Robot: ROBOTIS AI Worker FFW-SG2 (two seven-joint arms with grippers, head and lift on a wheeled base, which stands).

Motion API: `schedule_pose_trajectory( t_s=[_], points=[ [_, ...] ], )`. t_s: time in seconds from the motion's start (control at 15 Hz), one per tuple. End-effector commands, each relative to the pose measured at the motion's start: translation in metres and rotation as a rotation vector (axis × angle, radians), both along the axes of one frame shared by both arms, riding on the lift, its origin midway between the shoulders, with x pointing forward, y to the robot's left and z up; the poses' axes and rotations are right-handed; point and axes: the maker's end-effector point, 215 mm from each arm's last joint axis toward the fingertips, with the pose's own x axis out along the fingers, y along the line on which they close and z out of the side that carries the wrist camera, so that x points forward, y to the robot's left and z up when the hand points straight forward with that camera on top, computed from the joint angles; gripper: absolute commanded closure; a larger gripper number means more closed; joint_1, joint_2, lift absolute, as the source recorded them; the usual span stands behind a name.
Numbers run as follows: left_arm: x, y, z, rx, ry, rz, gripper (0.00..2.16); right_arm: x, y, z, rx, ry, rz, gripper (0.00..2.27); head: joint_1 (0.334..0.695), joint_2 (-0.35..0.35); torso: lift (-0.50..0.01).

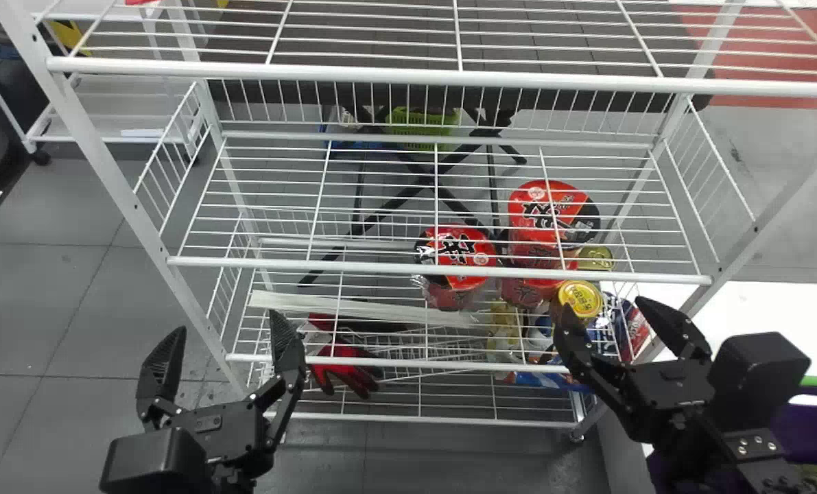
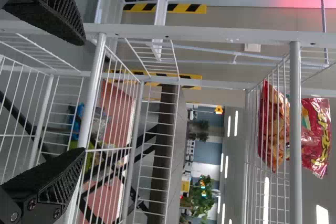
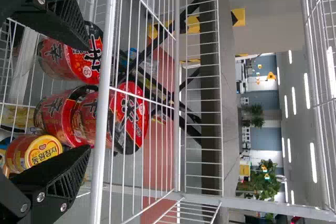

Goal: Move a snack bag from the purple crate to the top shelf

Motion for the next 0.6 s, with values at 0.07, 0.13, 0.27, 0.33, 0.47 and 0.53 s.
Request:
schedule_pose_trajectory(
  t_s=[0.07, 0.13, 0.27, 0.33, 0.47, 0.53],
  points=[
    [0.0002, 0.0009, 0.0004, 0.001, -0.002, 0.001, 0.09, -0.0009, -0.0005, -0.0024, -0.001, 0.005, -0.001, 0.16, 0.695, -0.019, -0.353],
    [0.0002, 0.0008, 0.0004, 0.0, -0.002, 0.002, 0.09, -0.0002, -0.0007, -0.0017, -0.002, 0.001, -0.001, 0.16, 0.695, -0.019, -0.356],
    [0.0003, 0.0008, -0.0014, 0.001, 0.0, 0.002, 0.09, -0.0006, -0.0009, -0.0034, 0.0, 0.005, -0.003, 0.16, 0.695, -0.019, -0.365],
    [0.0007, 0.0008, -0.0016, 0.001, 0.0, 0.002, 0.09, -0.0006, -0.0009, -0.0034, 0.0, 0.005, -0.003, 0.16, 0.695, -0.019, -0.368],
    [0.0011, 0.001, -0.002, 0.0, 0.001, 0.002, 0.09, -0.0004, -0.0013, -0.0044, -0.001, 0.006, -0.003, 0.16, 0.695, -0.019, -0.377],
    [0.0009, 0.001, -0.0028, 0.001, 0.002, 0.002, 0.09, -0.0004, -0.0013, -0.0044, -0.001, 0.006, -0.003, 0.16, 0.695, -0.019, -0.38]
  ],
)
